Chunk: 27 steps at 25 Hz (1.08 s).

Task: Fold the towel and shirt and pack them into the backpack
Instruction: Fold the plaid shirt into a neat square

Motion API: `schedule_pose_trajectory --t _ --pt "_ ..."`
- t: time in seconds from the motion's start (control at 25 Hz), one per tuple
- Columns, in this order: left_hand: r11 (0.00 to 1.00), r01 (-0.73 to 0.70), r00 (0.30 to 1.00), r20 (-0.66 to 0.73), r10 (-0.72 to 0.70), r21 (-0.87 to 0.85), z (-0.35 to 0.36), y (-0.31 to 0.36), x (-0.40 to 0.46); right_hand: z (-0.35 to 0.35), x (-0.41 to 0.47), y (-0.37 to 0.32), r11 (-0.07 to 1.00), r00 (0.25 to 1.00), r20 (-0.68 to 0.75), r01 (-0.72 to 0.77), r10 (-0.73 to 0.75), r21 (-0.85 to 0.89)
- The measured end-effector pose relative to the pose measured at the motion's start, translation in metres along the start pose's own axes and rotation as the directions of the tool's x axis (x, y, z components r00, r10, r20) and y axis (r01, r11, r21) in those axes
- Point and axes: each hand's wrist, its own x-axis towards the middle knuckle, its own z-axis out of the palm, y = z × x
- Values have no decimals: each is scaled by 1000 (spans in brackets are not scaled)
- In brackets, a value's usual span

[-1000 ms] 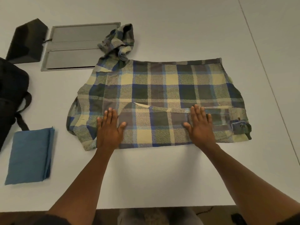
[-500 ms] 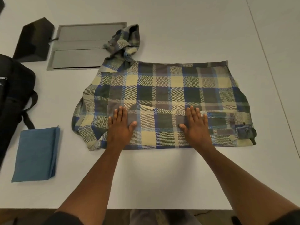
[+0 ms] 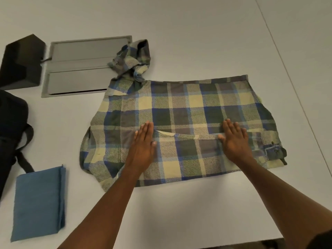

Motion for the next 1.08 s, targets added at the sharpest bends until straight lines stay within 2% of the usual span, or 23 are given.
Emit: schedule_pose_trajectory --t 0.32,0.44,0.6,0.8,0.96,1.08 --pt "998 -22 1000 11 21 58 -46 -11 100 -51 87 31 994 994 -41 -96 98 53" --pt "996 5 1000 -23 -3 84 -60 -14 141 -75 129 42 974 986 -41 -155 164 167" --pt "998 0 999 -45 3 58 -59 -24 185 -95 179 53 845 916 -120 -294 382 447" --pt "994 -6 996 -88 15 107 -52 -24 209 -99 211 55 728 824 -148 -382 547 569" --pt "976 13 987 -159 22 216 -56 -14 220 -93 220 62 714 812 -150 -388 564 582" --pt "970 39 987 -160 0 241 -59 -9 228 -96 220 68 702 819 -141 -373 557 606"
